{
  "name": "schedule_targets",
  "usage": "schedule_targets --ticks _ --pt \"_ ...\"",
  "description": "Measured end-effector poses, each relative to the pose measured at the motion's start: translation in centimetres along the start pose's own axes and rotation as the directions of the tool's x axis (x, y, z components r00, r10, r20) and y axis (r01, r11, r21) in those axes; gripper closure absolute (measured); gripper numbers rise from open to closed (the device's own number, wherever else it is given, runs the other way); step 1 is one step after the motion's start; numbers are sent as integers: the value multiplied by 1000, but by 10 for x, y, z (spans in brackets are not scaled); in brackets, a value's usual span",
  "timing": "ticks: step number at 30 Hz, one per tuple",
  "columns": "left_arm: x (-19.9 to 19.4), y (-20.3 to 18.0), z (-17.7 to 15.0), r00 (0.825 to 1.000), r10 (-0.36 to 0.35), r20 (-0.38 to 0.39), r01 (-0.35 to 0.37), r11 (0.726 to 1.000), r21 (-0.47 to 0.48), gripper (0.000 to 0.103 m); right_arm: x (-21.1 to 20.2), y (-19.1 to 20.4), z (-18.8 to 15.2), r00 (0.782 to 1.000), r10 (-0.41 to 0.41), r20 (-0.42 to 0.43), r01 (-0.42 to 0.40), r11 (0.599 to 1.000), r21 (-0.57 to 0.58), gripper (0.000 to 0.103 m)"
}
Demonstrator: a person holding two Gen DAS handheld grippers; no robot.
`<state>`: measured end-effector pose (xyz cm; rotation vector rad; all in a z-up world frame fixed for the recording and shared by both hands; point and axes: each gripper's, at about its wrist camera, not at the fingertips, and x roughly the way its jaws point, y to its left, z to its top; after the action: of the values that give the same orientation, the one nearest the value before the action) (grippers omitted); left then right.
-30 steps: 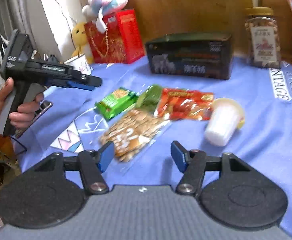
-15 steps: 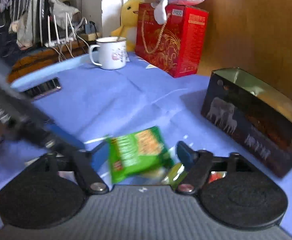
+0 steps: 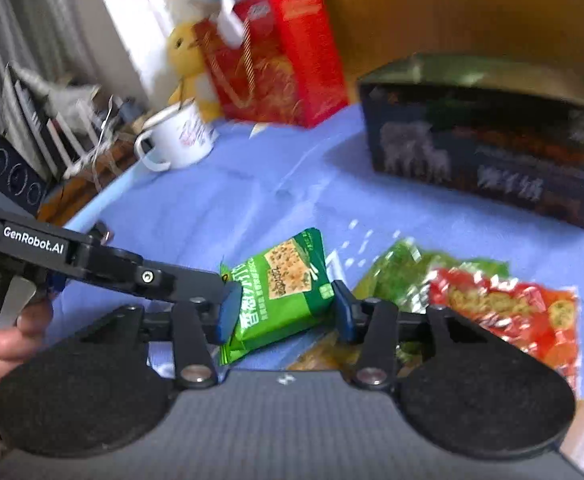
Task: Organize snacks
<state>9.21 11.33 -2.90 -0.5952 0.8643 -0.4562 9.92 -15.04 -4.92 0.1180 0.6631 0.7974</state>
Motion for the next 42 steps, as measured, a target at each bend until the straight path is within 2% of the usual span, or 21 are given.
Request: schedule_targets --ticks 3,6,7,9,11,13,14,15,16,18,20,22,26,30,33,38,41,42 --pt "5 -28 27 999 -33 34 31 998 57 76 -12 -5 20 993 -52 110 52 999 1 52" --pt "17 -63 63 993 -84 85 71 986 151 76 -22 -19 51 971 -115 209 112 993 25 52" --pt "25 -74 75 990 -113 86 98 981 170 76 -24 -27 61 967 -118 225 111 993 44 52" --pt "47 -94 98 987 -142 74 124 970 209 75 -22 -39 77 944 -193 269 184 981 60 52" --pt "72 -108 111 990 -102 97 76 968 238 74 -14 -53 90 923 -266 278 256 964 73 51" --pt "94 -113 121 992 -32 120 -1 965 262 70 -5 -70 98 914 -328 240 318 945 81 47" --pt "101 -111 122 991 4 133 -39 965 258 70 -6 -75 98 893 -379 242 370 925 83 47" --pt "103 -108 122 991 21 133 -53 968 244 70 -10 -79 95 872 -419 253 410 908 91 46" --pt "100 -103 119 992 1 129 -30 974 226 70 -20 -85 91 867 -424 261 409 906 111 46" --pt "88 -95 109 991 -46 124 17 975 220 70 -49 -94 76 874 -390 290 353 919 174 46" --pt "76 -93 90 992 -42 118 12 970 245 70 -77 -100 53 876 -366 315 303 925 230 46" --pt "70 -92 72 995 -31 91 4 961 276 70 -97 -103 26 883 -357 304 276 920 278 46" --pt "74 -102 29 998 -58 -27 63 947 314 70 -123 -96 -31 887 -381 260 287 897 337 45" --pt "92 -121 -5 983 -111 -147 156 927 343 70 -125 -68 -72 896 -381 227 303 900 313 45" --pt "106 -141 -25 977 -92 -194 165 898 407 70 -122 -45 -85 900 -381 212 328 912 249 45" --pt "115 -158 -45 967 -52 -248 162 880 447 64 -111 -39 -78 899 -393 192 360 914 189 48" --pt "123 -160 -53 969 20 -247 103 874 474 60 -103 -46 -77 921 -358 157 320 921 222 64" --pt "129 -160 -53 971 45 -236 74 877 474 60 -99 -49 -76 921 -359 152 319 918 234 64"
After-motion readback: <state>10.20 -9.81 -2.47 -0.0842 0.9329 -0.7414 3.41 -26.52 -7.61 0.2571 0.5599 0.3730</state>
